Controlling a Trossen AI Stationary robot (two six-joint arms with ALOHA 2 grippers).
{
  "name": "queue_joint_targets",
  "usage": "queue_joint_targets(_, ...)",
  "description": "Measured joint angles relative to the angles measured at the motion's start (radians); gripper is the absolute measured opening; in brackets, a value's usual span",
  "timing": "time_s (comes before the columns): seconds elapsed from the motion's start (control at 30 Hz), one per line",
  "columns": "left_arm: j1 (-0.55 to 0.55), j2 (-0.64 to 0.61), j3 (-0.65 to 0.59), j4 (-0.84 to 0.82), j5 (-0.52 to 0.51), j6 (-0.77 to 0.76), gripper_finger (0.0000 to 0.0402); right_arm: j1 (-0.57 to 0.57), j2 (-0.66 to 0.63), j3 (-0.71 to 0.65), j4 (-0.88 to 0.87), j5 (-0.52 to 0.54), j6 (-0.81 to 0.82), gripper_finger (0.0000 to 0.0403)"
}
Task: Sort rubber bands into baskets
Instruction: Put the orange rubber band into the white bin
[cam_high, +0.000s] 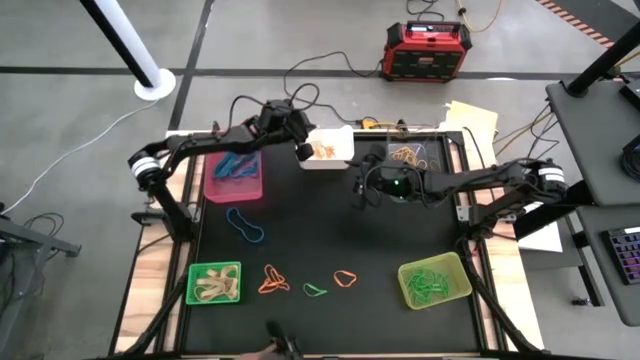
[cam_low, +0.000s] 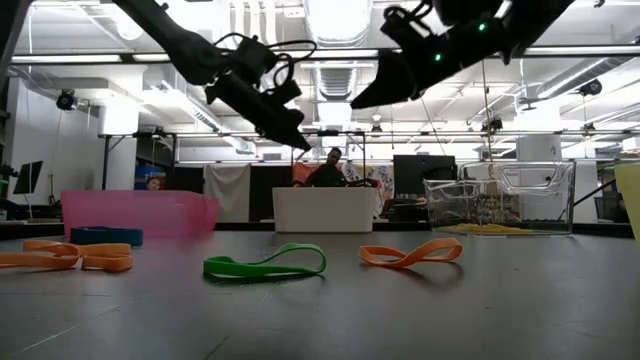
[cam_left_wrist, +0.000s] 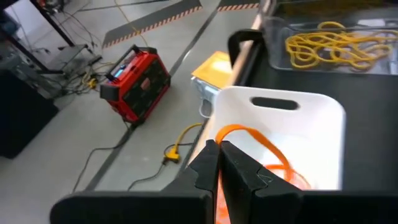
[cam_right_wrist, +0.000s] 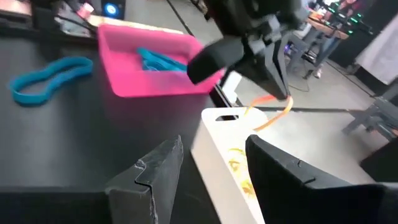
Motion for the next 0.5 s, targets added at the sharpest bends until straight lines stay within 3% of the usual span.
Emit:
queue_joint_targets(0.2,0.031,0.021,0.040,-0.063,0.001,-0.002,0.0000,-0.049,0.023,-0.001,0.078,0.001,0.028,0.0173)
queue_joint_targets(0.5,0.033,0.021,-0.013,-0.114,0.023,-0.007,0.0000,-0.053,0.023,-0.001,0.044,-0.011,0.034,0.0173)
